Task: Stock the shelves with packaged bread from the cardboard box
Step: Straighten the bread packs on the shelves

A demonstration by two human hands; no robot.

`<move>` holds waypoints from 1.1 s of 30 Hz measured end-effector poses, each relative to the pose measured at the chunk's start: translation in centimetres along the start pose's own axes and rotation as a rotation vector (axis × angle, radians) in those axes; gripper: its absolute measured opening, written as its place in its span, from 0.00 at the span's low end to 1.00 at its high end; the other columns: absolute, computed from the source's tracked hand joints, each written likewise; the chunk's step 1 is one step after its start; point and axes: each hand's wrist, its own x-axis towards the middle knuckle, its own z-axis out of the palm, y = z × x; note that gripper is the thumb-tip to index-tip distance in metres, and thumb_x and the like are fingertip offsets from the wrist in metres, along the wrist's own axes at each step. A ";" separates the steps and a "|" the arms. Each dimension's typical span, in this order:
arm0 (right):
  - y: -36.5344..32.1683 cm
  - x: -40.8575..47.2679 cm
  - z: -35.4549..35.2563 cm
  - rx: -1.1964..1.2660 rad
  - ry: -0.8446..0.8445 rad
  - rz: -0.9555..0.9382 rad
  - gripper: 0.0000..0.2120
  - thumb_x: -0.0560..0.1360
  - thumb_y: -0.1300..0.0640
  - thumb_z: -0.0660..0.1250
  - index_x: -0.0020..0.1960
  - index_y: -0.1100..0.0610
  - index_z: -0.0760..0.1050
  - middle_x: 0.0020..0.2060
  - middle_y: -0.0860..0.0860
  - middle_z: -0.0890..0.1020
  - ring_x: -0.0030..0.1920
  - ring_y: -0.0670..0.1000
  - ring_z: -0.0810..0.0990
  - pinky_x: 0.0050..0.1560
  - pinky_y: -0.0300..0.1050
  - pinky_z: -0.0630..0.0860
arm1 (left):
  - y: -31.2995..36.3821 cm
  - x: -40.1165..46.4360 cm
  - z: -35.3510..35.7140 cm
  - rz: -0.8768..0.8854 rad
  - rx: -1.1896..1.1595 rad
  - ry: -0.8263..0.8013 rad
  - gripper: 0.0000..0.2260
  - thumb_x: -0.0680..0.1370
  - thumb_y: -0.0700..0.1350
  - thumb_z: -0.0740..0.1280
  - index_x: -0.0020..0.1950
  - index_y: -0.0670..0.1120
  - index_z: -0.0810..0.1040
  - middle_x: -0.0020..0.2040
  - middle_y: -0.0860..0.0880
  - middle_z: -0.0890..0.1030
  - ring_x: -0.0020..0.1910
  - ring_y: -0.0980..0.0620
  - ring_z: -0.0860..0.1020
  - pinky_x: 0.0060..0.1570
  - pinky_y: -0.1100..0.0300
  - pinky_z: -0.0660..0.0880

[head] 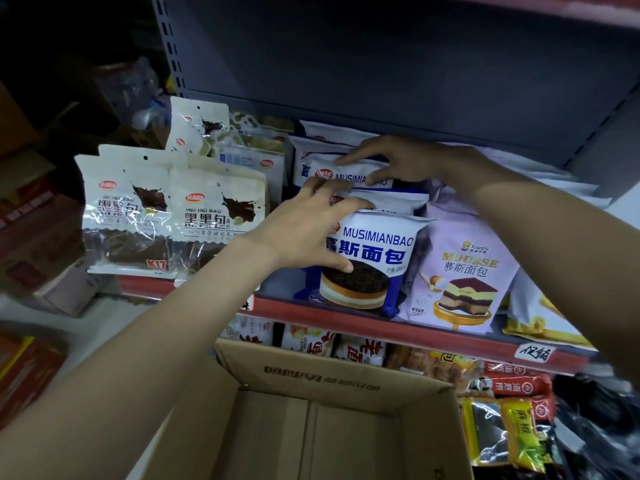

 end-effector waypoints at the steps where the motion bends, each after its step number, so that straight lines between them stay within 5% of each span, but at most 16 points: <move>1: 0.0 0.0 -0.1 -0.003 0.001 0.011 0.26 0.74 0.66 0.68 0.69 0.51 0.69 0.65 0.49 0.71 0.66 0.47 0.67 0.69 0.41 0.61 | 0.0 0.0 -0.1 -0.006 0.003 0.000 0.41 0.67 0.62 0.73 0.75 0.59 0.57 0.76 0.48 0.56 0.74 0.43 0.51 0.71 0.45 0.61; 9: 0.1 -1.3 -0.9 -0.014 -0.068 0.038 0.24 0.75 0.64 0.67 0.70 0.53 0.69 0.66 0.44 0.69 0.67 0.44 0.67 0.67 0.34 0.61 | 0.0 0.1 -0.3 -0.024 -0.006 -0.005 0.41 0.66 0.62 0.73 0.74 0.59 0.58 0.75 0.48 0.56 0.73 0.42 0.51 0.70 0.47 0.60; 12: 0.2 -1.4 -1.8 0.011 0.126 0.093 0.15 0.78 0.59 0.65 0.64 0.54 0.75 0.62 0.51 0.77 0.59 0.49 0.75 0.59 0.32 0.68 | -0.2 0.1 -0.7 -0.019 -0.018 -0.001 0.40 0.67 0.60 0.73 0.74 0.59 0.58 0.75 0.50 0.56 0.73 0.43 0.52 0.69 0.49 0.60; 16: 0.6 0.7 -1.6 -0.039 0.329 0.080 0.13 0.77 0.64 0.64 0.61 0.62 0.77 0.58 0.57 0.80 0.57 0.53 0.78 0.49 0.19 0.64 | -0.1 0.4 -0.6 -0.005 -0.018 -0.005 0.40 0.67 0.59 0.74 0.74 0.59 0.58 0.75 0.49 0.56 0.73 0.43 0.51 0.70 0.49 0.58; 18: 0.5 2.1 -1.0 -0.035 0.232 0.109 0.18 0.76 0.65 0.66 0.66 0.60 0.73 0.62 0.56 0.77 0.60 0.52 0.76 0.54 0.22 0.65 | -0.1 0.4 -0.5 -0.005 -0.019 -0.015 0.40 0.67 0.59 0.74 0.75 0.59 0.57 0.75 0.50 0.56 0.73 0.44 0.50 0.71 0.49 0.57; 22: 0.8 3.7 -0.6 0.024 0.053 0.086 0.28 0.75 0.66 0.67 0.72 0.53 0.65 0.70 0.50 0.69 0.68 0.49 0.69 0.69 0.42 0.66 | -0.2 0.2 -0.1 -0.008 -0.014 -0.018 0.41 0.68 0.60 0.73 0.75 0.59 0.56 0.75 0.51 0.55 0.74 0.44 0.49 0.71 0.49 0.56; 33: 2.9 1.3 -1.9 -0.020 -0.014 0.089 0.26 0.75 0.70 0.64 0.70 0.53 0.69 0.68 0.52 0.72 0.69 0.51 0.70 0.70 0.49 0.66 | -0.1 -0.2 0.3 -0.009 -0.001 0.006 0.42 0.67 0.61 0.72 0.75 0.58 0.55 0.75 0.50 0.56 0.74 0.45 0.50 0.71 0.51 0.57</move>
